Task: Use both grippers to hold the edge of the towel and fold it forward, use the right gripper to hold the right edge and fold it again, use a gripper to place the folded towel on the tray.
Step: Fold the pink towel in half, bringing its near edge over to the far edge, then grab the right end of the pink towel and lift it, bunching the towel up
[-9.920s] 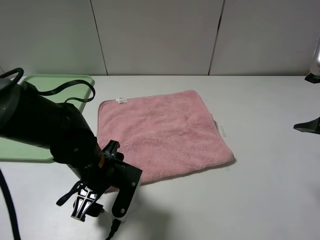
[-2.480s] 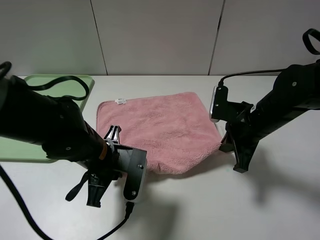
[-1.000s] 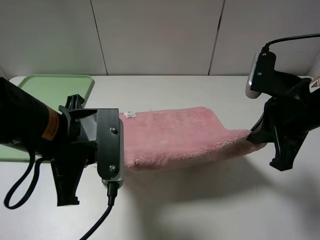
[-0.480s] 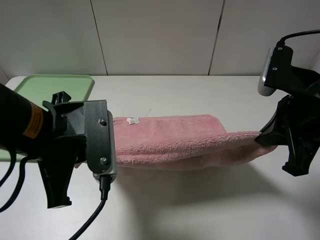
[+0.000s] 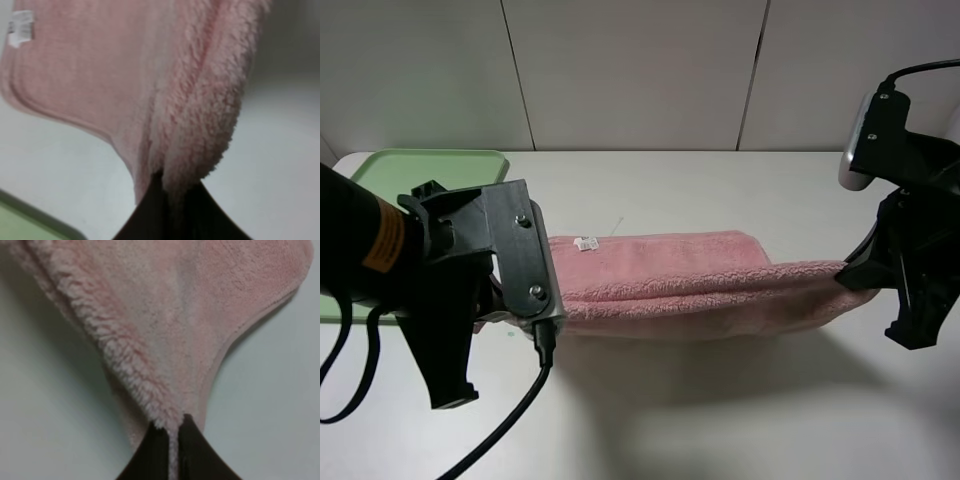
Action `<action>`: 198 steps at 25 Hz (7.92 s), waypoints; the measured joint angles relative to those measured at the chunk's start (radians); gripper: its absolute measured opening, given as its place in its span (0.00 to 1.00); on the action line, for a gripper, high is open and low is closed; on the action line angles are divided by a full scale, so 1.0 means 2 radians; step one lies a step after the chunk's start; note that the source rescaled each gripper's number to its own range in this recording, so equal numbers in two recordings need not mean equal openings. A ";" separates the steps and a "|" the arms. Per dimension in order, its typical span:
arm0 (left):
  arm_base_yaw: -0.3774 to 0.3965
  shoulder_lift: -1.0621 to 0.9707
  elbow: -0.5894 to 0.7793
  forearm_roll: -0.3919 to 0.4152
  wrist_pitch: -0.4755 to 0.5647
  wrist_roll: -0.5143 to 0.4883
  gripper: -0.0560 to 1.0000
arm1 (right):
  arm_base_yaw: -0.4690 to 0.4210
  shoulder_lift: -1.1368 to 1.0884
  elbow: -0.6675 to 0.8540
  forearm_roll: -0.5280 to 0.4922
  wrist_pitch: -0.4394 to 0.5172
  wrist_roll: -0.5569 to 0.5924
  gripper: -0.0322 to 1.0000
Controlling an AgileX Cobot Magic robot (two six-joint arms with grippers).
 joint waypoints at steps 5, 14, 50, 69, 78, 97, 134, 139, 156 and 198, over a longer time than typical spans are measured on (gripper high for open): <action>0.000 0.000 -0.014 0.041 0.006 -0.051 0.06 | 0.000 0.022 0.000 -0.001 -0.015 0.002 0.03; 0.033 0.000 -0.018 0.054 0.010 -0.064 0.06 | 0.002 0.042 -0.005 0.000 -0.053 0.002 0.03; 0.187 0.157 -0.042 0.066 -0.103 -0.064 0.05 | 0.002 0.230 -0.122 0.001 -0.119 -0.010 0.03; 0.194 0.249 -0.117 0.084 -0.116 -0.064 0.05 | -0.007 0.317 -0.172 -0.015 -0.127 -0.027 0.03; 0.221 0.250 -0.120 0.088 -0.150 -0.064 0.05 | -0.022 0.321 -0.173 0.001 -0.138 -0.027 0.03; 0.241 0.250 -0.121 0.086 -0.167 -0.064 0.10 | -0.022 0.321 -0.174 0.007 -0.159 -0.013 0.10; 0.247 0.250 -0.121 0.053 -0.209 -0.069 1.00 | -0.022 0.321 -0.174 -0.014 -0.163 0.052 1.00; 0.247 0.250 -0.121 0.052 -0.210 -0.082 1.00 | -0.022 0.321 -0.174 -0.014 -0.163 0.061 1.00; 0.247 0.186 -0.121 0.052 -0.132 -0.157 1.00 | -0.022 0.321 -0.174 -0.014 -0.152 0.178 1.00; 0.178 -0.314 -0.013 -0.037 0.137 -0.251 1.00 | -0.022 0.321 -0.174 -0.016 -0.140 0.185 1.00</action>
